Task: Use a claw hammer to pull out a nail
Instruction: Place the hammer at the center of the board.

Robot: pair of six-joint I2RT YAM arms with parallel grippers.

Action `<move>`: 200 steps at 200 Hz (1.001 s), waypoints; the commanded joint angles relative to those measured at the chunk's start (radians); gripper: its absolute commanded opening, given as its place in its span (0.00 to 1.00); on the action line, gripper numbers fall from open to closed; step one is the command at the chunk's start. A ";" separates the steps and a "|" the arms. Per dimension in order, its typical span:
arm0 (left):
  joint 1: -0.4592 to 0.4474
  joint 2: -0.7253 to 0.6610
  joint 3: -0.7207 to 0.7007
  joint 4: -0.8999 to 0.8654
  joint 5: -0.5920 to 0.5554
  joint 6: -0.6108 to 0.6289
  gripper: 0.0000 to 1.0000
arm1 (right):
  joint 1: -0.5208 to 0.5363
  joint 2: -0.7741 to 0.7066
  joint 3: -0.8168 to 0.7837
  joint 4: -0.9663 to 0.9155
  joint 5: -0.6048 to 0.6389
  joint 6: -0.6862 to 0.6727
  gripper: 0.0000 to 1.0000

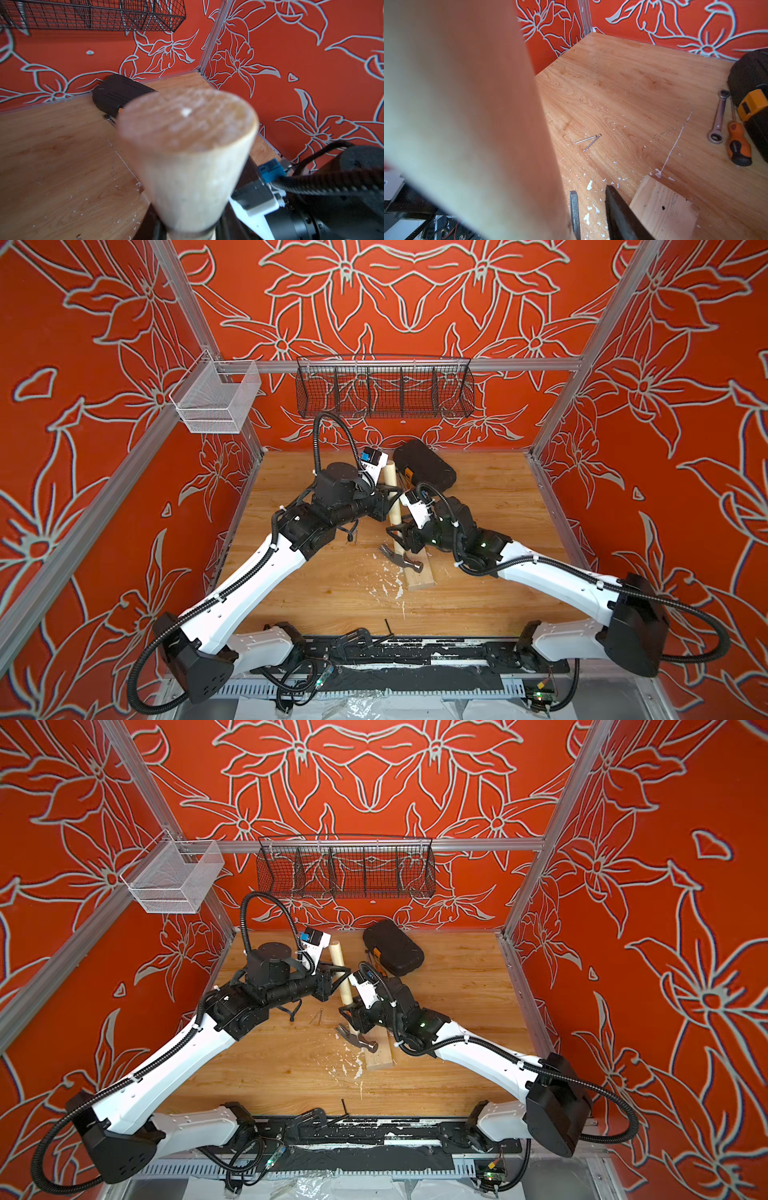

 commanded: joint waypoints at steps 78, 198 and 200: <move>-0.013 -0.079 -0.041 0.005 -0.072 0.047 0.00 | -0.003 -0.011 0.028 0.055 -0.055 0.007 0.59; -0.014 -0.175 -0.164 -0.009 -0.190 0.037 0.00 | -0.007 -0.145 -0.109 -0.042 0.087 -0.026 0.61; -0.014 -0.177 -0.166 -0.009 -0.192 0.035 0.00 | -0.007 -0.147 -0.110 -0.043 0.089 -0.026 0.61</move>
